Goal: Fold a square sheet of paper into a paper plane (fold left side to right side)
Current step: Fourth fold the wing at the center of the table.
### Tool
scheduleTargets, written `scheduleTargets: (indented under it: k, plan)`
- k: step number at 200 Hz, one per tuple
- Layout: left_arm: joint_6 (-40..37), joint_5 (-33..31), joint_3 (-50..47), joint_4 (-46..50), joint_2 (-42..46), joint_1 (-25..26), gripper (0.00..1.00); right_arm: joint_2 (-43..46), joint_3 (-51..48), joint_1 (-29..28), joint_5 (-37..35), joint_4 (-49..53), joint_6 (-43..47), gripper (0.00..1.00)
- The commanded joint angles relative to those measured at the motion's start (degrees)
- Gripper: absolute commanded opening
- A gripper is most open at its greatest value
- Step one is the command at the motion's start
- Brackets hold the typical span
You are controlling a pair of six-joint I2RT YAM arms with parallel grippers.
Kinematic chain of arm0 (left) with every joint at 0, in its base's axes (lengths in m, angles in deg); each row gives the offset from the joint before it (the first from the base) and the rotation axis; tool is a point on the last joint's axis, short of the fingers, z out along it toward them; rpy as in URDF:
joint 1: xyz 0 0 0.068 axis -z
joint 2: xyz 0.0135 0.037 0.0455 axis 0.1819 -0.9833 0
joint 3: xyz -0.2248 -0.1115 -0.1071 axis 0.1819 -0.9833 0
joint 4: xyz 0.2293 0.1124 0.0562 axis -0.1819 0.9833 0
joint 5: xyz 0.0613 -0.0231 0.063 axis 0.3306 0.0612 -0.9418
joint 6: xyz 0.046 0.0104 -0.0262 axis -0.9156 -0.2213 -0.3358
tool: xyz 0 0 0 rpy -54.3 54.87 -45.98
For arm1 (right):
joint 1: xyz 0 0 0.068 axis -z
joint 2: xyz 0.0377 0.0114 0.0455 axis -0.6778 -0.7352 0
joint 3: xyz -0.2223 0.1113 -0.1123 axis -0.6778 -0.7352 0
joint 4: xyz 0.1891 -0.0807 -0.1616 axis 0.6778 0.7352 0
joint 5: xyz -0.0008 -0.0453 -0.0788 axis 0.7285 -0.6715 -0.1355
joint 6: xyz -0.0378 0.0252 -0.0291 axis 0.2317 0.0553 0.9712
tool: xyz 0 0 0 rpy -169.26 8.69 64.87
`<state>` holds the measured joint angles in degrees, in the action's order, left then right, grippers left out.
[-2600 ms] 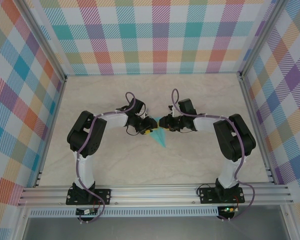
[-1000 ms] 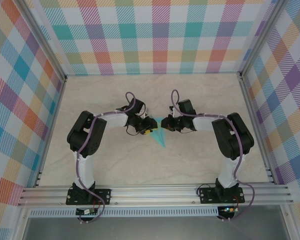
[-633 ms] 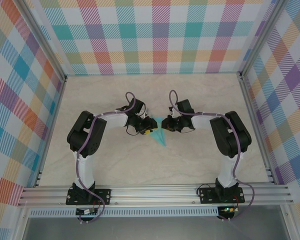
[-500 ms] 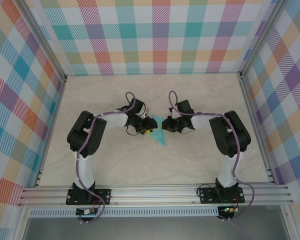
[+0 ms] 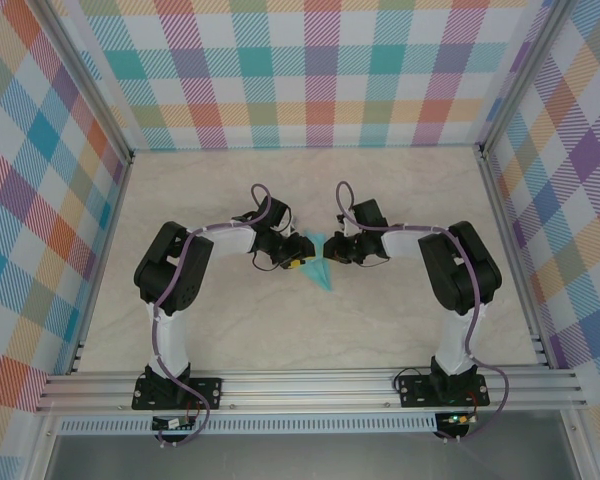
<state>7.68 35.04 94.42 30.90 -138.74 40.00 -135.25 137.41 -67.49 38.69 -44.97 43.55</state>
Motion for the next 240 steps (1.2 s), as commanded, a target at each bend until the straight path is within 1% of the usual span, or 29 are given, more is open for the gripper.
scheduleTargets:
  k: [1,49,93,113,130,178,207,240]
  plan:
    - [-1.16,-0.13,-0.52,1.25,0.19,0.98,0.41,0.69,1.12,-0.18,1.27,-0.13,1.98,0.11]
    - [-0.89,0.03,-0.44,1.06,-0.37,1.07,0.41,2.40,-0.17,-0.15,2.33,-1.50,1.03,0.18]
    - [-0.61,-0.30,0.34,1.65,-1.11,1.24,0.41,5.21,-0.79,-0.12,3.28,-2.45,0.08,0.32]
    - [-0.62,-0.39,0.53,1.76,-1.25,1.24,0.41,7.54,-2.07,-0.08,3.19,-2.25,0.22,0.40]
    - [-0.68,-0.34,0.62,1.85,-1.24,1.23,0.41,9.43,-3.91,-0.26,3.74,-2.60,0.10,0.45]
    - [-0.87,-0.38,0.88,1.93,-1.39,1.24,0.41,12.15,-9.53,-2.77,2.02,-2.58,0.79,0.47]
    - [-0.87,-0.39,1.20,2.20,-1.56,1.24,0.41,11.08,-9.55,-4.48,1.02,-2.13,1.15,0.47]
    - [-1.04,-0.55,1.29,2.46,-1.47,1.24,0.41,10.14,-8.36,-5.07,-0.48,-0.76,1.65,0.46]
